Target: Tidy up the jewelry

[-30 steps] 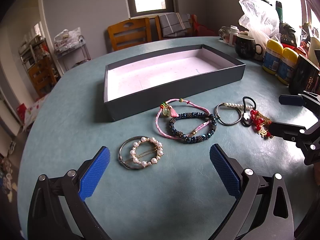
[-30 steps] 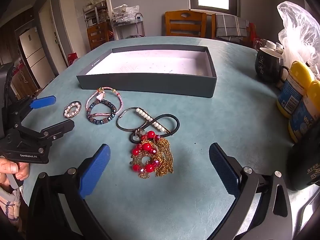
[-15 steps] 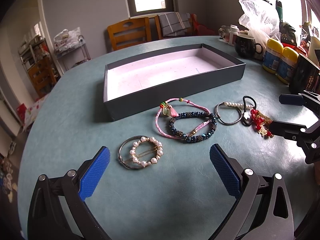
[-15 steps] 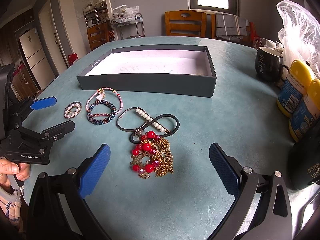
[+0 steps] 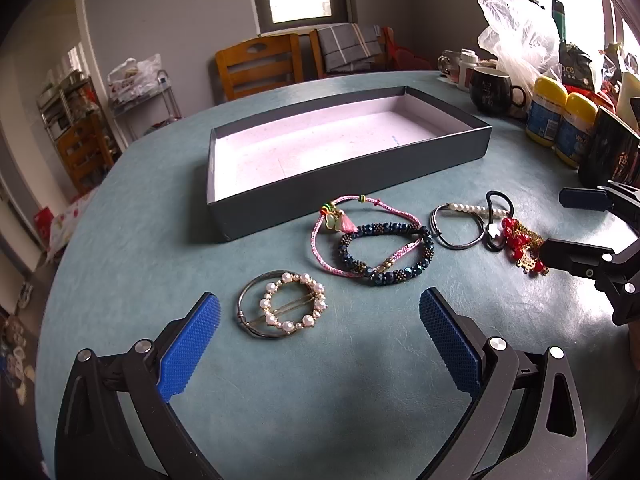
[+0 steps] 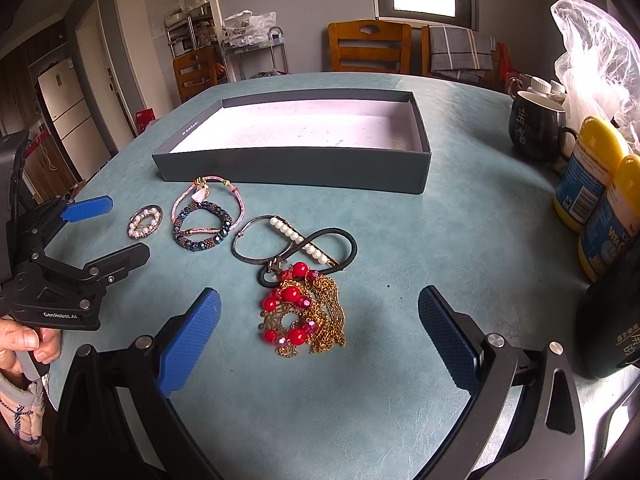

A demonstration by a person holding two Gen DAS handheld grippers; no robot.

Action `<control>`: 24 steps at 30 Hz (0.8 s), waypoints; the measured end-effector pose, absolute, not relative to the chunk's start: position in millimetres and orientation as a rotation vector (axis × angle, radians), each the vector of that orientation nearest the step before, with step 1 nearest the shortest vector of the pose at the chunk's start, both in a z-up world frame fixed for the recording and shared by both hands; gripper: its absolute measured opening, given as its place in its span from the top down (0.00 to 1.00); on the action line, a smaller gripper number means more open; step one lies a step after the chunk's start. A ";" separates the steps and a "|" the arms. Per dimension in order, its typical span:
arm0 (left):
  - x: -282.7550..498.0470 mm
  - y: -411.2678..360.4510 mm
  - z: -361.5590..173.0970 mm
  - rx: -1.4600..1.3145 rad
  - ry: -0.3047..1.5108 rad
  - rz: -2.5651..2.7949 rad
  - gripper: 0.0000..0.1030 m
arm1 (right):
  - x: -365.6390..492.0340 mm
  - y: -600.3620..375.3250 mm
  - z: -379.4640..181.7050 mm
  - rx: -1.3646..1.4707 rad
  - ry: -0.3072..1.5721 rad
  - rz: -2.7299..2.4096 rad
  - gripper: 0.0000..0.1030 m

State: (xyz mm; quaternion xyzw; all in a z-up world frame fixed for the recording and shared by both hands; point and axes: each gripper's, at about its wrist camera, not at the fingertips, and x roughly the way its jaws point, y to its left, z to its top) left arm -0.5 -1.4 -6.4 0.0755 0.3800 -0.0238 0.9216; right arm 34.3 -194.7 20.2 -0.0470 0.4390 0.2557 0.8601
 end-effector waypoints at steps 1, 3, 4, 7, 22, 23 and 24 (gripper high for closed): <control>-1.0 -0.9 -7.1 0.156 0.780 -0.049 0.02 | 33.9 -194.7 20.4 -0.098 0.921 0.536 0.05; -1.4 -0.1 -7.6 0.156 0.780 -0.048 0.02 | 35.6 -195.4 20.1 -0.097 0.921 0.536 0.05; -2.0 0.7 -7.9 0.156 0.780 -0.049 0.02 | 35.9 -195.4 19.9 -0.096 0.921 0.535 0.05; -1.0 -0.6 -7.3 0.156 0.782 -0.048 0.02 | 36.0 -195.1 19.5 -0.095 0.921 0.535 0.05; -2.0 2.9 -6.6 0.152 0.780 -0.046 0.02 | 36.3 -196.0 20.2 -0.089 0.919 0.534 0.05; -2.4 4.0 -6.9 0.152 0.780 -0.046 0.02 | 36.3 -196.1 20.1 -0.090 0.918 0.534 0.05; -1.8 2.8 -6.5 0.151 0.780 -0.045 0.02 | 36.3 -196.2 20.2 -0.090 0.918 0.534 0.05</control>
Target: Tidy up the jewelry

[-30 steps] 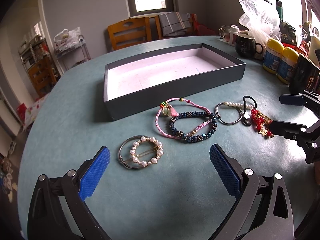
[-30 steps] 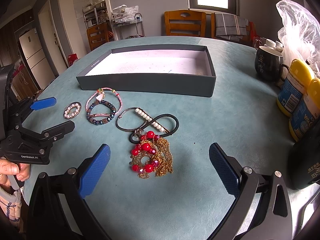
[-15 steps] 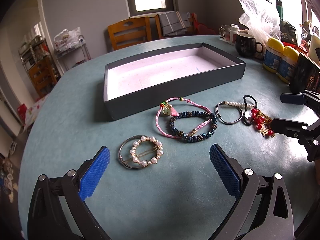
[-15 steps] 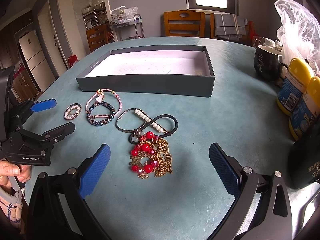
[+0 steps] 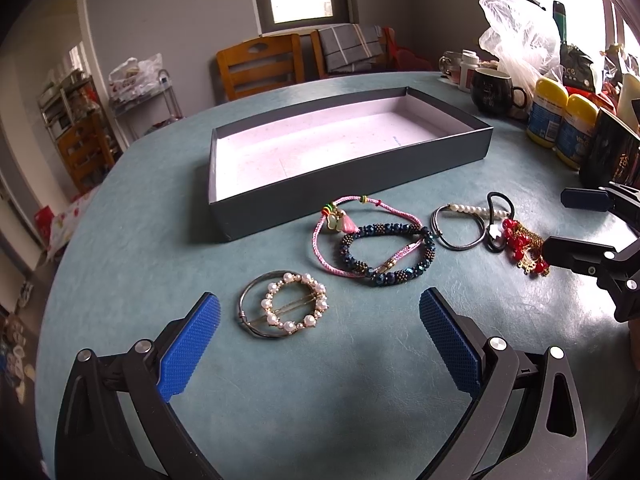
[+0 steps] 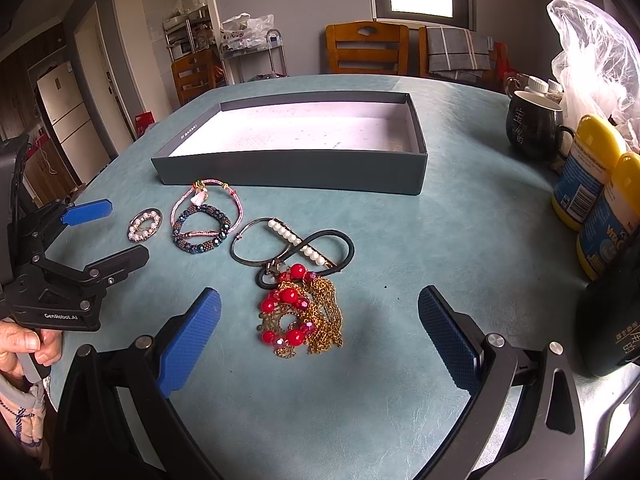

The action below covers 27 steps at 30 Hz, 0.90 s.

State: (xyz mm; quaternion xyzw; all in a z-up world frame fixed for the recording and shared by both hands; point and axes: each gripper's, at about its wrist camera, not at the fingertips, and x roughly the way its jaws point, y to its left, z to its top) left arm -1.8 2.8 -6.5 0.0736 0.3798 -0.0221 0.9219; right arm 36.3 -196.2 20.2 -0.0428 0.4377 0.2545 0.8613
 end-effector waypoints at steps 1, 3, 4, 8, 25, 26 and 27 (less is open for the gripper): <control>-1.8 2.8 -6.3 0.151 0.780 -0.046 0.02 | 36.3 -196.1 20.3 -0.090 0.918 0.534 0.05; -1.7 3.3 -6.2 0.149 0.780 -0.046 0.02 | 36.4 -196.2 20.3 -0.089 0.918 0.535 0.05; -1.2 2.3 -5.7 0.149 0.780 -0.045 0.02 | 36.4 -196.3 20.2 -0.089 0.918 0.534 0.05; -2.4 5.5 -3.1 0.132 0.771 -0.039 0.02 | 36.5 -196.3 20.9 -0.085 0.913 0.532 0.05; -0.2 20.5 0.8 0.023 0.772 -0.066 0.07 | 37.3 -202.2 21.5 -0.042 0.908 0.542 0.05; 0.6 21.5 -0.6 0.014 0.783 -0.076 0.08 | 37.4 -202.6 21.3 -0.039 0.909 0.543 0.05; 1.2 21.6 -1.5 0.009 0.789 -0.087 0.11 | 37.2 -202.8 21.4 -0.038 0.909 0.545 0.05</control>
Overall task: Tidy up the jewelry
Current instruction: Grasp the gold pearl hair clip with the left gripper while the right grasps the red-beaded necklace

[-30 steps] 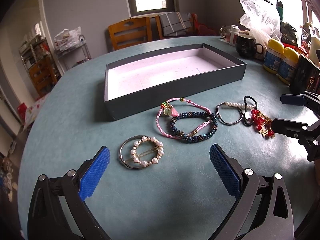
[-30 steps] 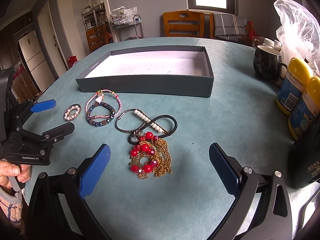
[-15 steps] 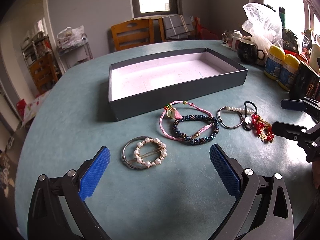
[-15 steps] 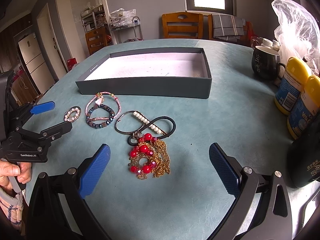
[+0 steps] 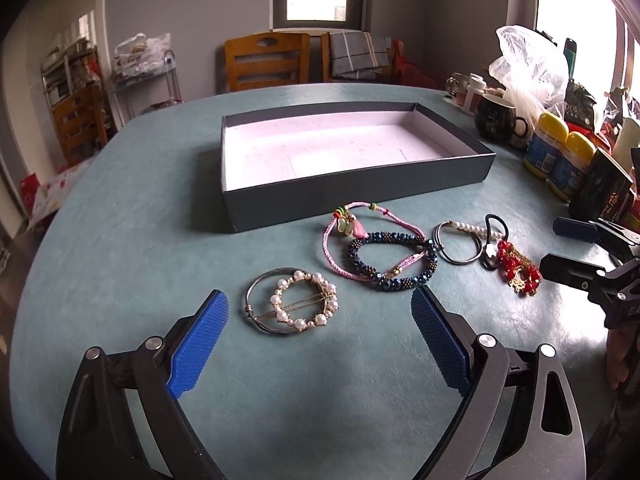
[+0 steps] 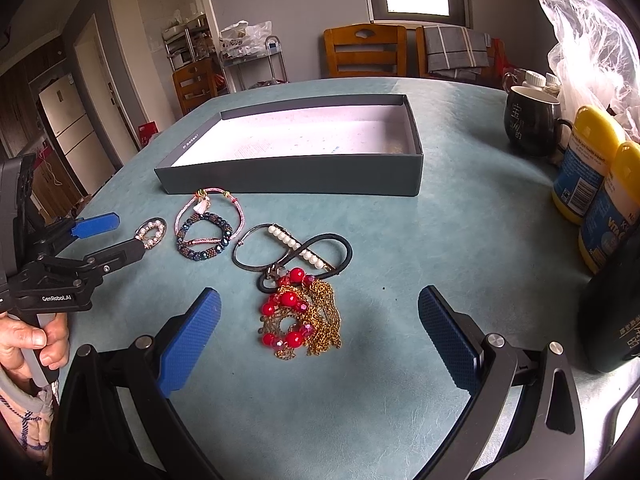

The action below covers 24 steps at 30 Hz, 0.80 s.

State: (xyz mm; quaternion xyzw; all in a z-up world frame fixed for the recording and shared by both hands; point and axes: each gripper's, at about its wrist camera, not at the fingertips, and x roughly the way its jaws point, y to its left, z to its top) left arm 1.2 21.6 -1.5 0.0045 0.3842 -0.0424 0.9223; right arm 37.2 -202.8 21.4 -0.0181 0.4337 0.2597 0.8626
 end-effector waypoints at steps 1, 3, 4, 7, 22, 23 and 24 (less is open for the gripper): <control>1.6 21.6 -2.2 0.006 0.794 -0.095 0.18 | 37.0 -202.5 21.5 -0.037 0.910 0.546 0.05; 3.4 20.9 -4.6 0.008 0.812 -0.107 0.27 | 36.8 -203.2 21.3 -0.035 0.910 0.549 0.05; 3.6 20.9 -5.4 0.009 0.816 -0.105 0.35 | 36.7 -203.2 21.3 -0.033 0.911 0.549 0.05; 2.0 18.8 -5.0 0.019 0.811 -0.109 0.36 | 37.5 -205.2 21.6 -0.023 0.911 0.550 0.05; 17.4 21.7 -13.6 0.028 0.880 -0.089 0.54 | 38.6 -205.2 20.6 -0.015 0.914 0.551 0.05; 16.9 22.9 -13.1 0.021 0.877 -0.091 0.60 | 38.9 -205.8 20.8 -0.013 0.913 0.550 0.05; 16.2 23.7 -12.5 0.010 0.873 -0.110 0.59 | 38.8 -205.9 20.9 -0.012 0.913 0.551 0.05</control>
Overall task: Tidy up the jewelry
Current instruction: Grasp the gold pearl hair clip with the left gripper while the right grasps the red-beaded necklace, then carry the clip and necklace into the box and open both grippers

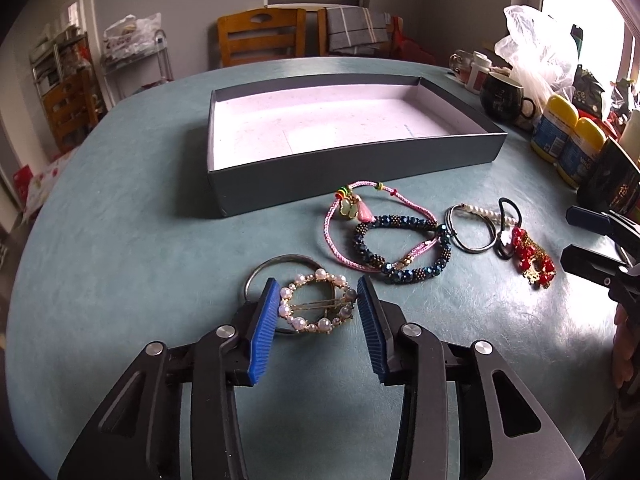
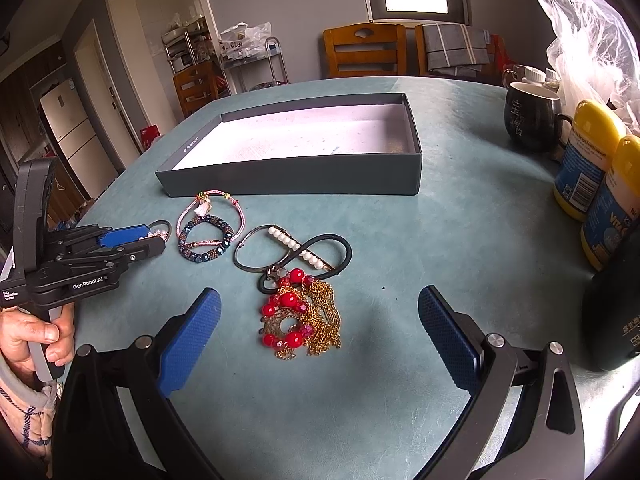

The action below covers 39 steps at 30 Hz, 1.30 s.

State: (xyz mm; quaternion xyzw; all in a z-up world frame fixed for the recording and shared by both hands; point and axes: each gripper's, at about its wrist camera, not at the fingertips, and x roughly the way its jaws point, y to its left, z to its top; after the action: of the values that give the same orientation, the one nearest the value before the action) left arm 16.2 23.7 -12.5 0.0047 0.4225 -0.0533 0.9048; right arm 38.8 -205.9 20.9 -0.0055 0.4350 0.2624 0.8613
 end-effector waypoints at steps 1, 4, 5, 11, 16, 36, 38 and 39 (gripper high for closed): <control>15.3 23.9 -11.9 0.006 0.868 -0.122 0.59 | 38.9 -205.8 20.8 -0.012 0.913 0.552 0.05; 8.8 19.8 -6.4 0.027 0.828 -0.130 0.59 | 39.7 -204.4 20.0 -0.019 0.921 0.557 0.05; 6.0 17.9 -4.4 0.037 0.813 -0.127 0.59 | 39.9 -203.4 19.5 -0.025 0.924 0.562 0.05; -13.1 13.2 7.9 0.024 0.712 -0.179 0.59 | 37.4 -192.6 17.3 -0.071 0.939 0.622 0.13; -20.1 2.8 13.3 0.073 0.672 -0.189 0.59 | 40.6 -189.1 11.6 -0.070 0.976 0.642 0.29; -20.7 -1.7 10.7 0.107 0.677 -0.165 0.59 | 31.5 -173.8 12.5 -0.174 0.945 0.634 0.99; -20.8 -1.4 10.8 0.105 0.677 -0.166 0.59 | 29.9 -177.3 16.4 -0.155 0.922 0.646 0.99; -20.9 -0.9 11.2 0.103 0.677 -0.166 0.59 | 29.6 -179.1 17.8 -0.147 0.914 0.647 0.99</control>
State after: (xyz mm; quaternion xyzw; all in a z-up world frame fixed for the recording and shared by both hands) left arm -20.9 -0.9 11.2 0.0503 0.3314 -0.0815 0.9386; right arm 29.6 -179.1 17.8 -0.0696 0.4329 0.3064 0.8449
